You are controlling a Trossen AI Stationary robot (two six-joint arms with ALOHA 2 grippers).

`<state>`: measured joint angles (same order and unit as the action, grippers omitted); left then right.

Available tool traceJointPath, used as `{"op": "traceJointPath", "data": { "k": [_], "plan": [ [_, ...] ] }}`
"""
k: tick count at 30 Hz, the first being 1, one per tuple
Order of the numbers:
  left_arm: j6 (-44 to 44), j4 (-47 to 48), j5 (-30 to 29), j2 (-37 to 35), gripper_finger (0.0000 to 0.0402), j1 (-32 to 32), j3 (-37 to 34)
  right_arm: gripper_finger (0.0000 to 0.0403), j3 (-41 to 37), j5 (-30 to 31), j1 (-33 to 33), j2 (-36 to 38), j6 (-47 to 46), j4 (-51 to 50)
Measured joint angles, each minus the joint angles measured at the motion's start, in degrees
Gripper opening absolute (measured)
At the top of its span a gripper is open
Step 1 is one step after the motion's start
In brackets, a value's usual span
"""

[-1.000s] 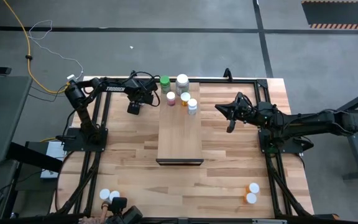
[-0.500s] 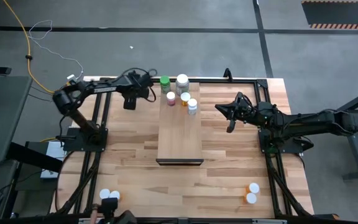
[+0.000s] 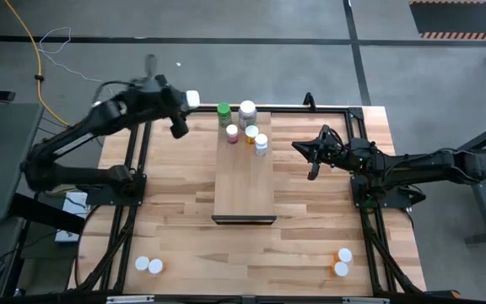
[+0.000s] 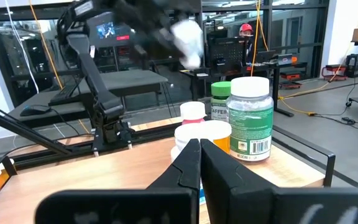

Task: Pick and place medicine bottles onto shelf by color
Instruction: Put the pill bottle on the shelf

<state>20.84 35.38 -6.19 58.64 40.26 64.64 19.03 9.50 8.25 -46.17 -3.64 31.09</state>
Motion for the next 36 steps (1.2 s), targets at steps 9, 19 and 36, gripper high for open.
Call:
{"op": "traceJointPath", "data": {
  "k": [9,19,36],
  "plan": [
    [-19.5,-21.4,24.3,-14.3,0.0223,-7.0,-12.8,0.0,0.0,-0.8,0.0,0.0,-0.5,0.6],
    [-33.2,-61.4,22.9,-18.8,0.0223,-18.6,-39.7,0.0061,0.9,-7.9,-0.4,-7.4,-3.0,11.6],
    [-25.3,-65.9,-9.4,-13.9,0.0223,-37.1,-42.4,0.0311,33.3,-8.1,-8.7,-40.3,8.7,-3.8]
  ]
}}
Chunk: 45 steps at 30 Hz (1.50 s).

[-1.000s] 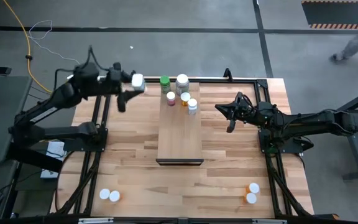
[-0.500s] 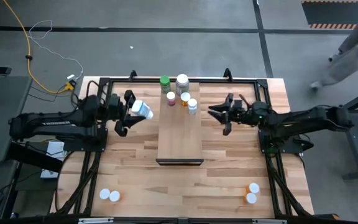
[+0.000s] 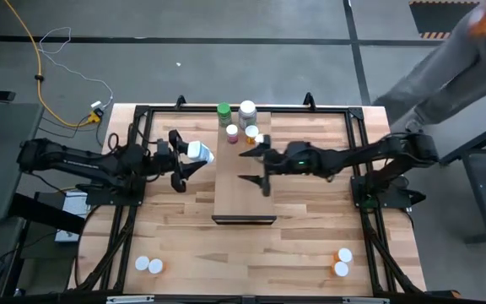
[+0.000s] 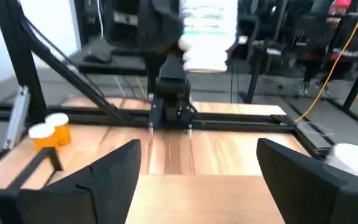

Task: Pick and place medicine bottles onto shelf by color
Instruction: Put the pill bottle on the shelf

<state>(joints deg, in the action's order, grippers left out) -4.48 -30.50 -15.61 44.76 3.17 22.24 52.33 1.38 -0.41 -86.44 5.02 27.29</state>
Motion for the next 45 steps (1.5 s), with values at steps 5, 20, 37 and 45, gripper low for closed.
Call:
{"op": "traceJointPath", "data": {
  "k": [5,20,37,45],
  "plan": [
    [1.7,-5.2,-2.0,2.9,0.0223,-2.2,0.0,0.0312,9.2,4.7,-1.1,-7.6,0.4,-5.5],
    [1.7,-14.0,-1.3,12.4,0.0223,-3.0,1.1,0.0312,16.4,10.6,-3.2,-14.9,1.5,1.5],
    [0.2,-20.9,0.2,16.9,0.0223,-3.0,1.4,0.0287,16.4,10.6,-4.2,-14.9,4.0,4.7],
    [0.4,-20.8,-0.1,16.9,0.0223,-3.0,1.4,0.0158,16.4,12.0,-4.1,-14.9,2.7,4.7]
  ]
}}
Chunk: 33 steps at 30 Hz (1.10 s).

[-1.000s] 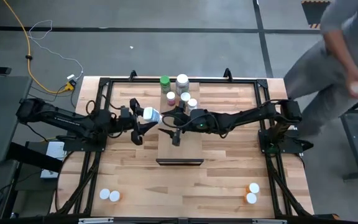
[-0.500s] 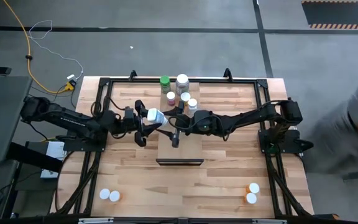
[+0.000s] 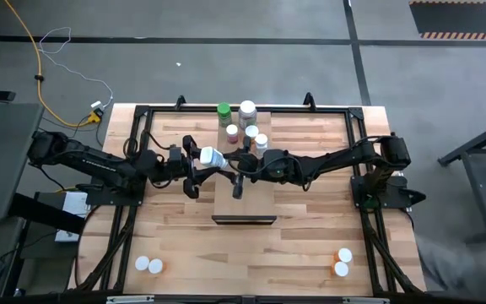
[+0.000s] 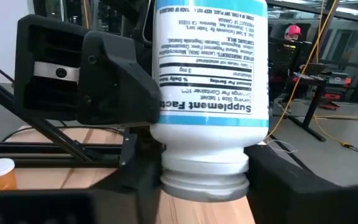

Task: Pick and place medicine bottles onto shelf by color
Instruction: Put the pill bottle on the shelf

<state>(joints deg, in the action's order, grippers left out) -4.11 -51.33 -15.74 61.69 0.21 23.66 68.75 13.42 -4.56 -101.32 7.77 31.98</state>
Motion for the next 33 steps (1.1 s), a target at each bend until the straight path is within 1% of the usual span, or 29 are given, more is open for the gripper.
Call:
{"op": "traceJointPath", "data": {
  "k": [1,7,11,14,19,22,25,27,29,31,33],
  "plan": [
    [0.0,0.0,-0.1,0.0,0.0223,0.0,0.0,0.0152,0.0,0.0,0.0,0.0,0.0,0.0],
    [1.6,0.6,0.4,0.0,0.0236,0.0,0.0,0.0152,0.0,0.1,0.0,0.0,0.3,-0.9],
    [4.4,2.4,2.1,-0.4,0.0249,0.0,0.0,0.0174,0.0,1.6,-0.1,0.5,0.6,-3.7],
    [6.5,5.2,1.8,-2.2,0.0259,-0.5,-0.1,0.0179,0.0,2.9,-0.2,1.4,0.7,-6.3],
    [6.9,11.1,0.2,-7.2,0.0265,-1.5,-0.1,0.0159,0.0,6.5,-1.0,1.6,3.4,-8.3],
    [6.7,14.8,-0.4,-10.9,0.0266,-2.2,-0.1,0.016,0.0,11.5,-1.7,2.0,7.3,-10.7],
    [5.2,17.4,-1.0,-14.6,0.0266,-3.1,-0.1,0.0172,1.1,20.2,-2.5,2.2,12.4,-14.5],
    [4.3,18.4,-1.3,-16.3,0.0266,-3.5,0.0,0.0176,3.9,26.5,-2.9,2.0,15.3,-20.7],
    [3.4,19.1,-1.8,-17.3,0.0266,-3.8,-0.1,0.0177,7.5,30.7,-3.0,1.9,16.2,-28.8],
    [2.3,18.8,-2.1,-17.6,0.0266,-4.1,0.0,0.0175,10.8,33.3,-3.1,1.5,15.8,-36.7],
    [1.3,19.5,-3.5,-17.5,0.0266,-4.2,0.0,0.0172,13.6,34.4,-3.1,0.9,15.2,-42.1]
  ]
}}
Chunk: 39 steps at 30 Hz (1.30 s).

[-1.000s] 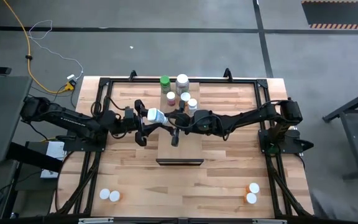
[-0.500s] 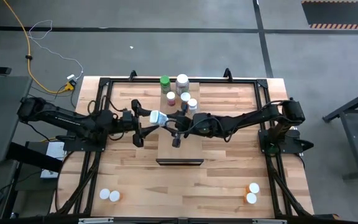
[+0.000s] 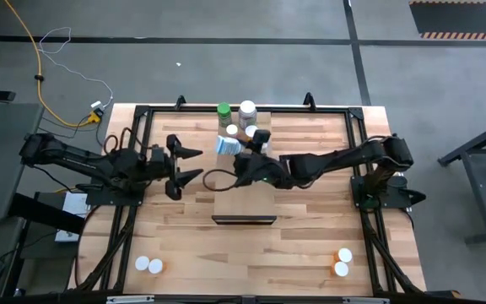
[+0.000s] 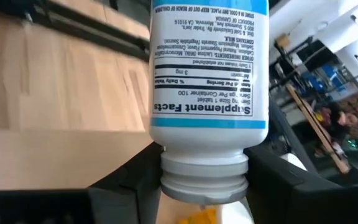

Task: Pick and place medicine bottles onto shelf by color
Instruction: Put the pill bottle on the shelf

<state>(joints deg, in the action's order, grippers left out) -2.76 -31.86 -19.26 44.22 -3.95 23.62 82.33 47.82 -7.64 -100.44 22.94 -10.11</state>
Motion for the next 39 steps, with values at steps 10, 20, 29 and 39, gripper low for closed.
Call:
{"op": "traceJointPath", "data": {
  "k": [10,20,29,39],
  "plan": [
    [0.4,0.6,-9.8,4.3,0.0266,0.1,0.0,0.017,4.7,4.8,-2.5,-5.7,8.5,-4.5],
    [1.9,0.7,-8.0,7.9,0.0267,0.2,1.2,0.017,4.6,7.5,-3.4,-6.5,12.8,-1.4],
    [1.9,0.7,-13.4,12.2,0.0267,0.2,3.6,0.017,4.6,6.5,-3.7,-6.4,13.1,-1.6],
    [2.2,3.4,-15.4,10.5,0.0267,0.1,3.7,0.017,4.6,6.4,-5.4,-6.4,16.0,-0.4]
  ]
}}
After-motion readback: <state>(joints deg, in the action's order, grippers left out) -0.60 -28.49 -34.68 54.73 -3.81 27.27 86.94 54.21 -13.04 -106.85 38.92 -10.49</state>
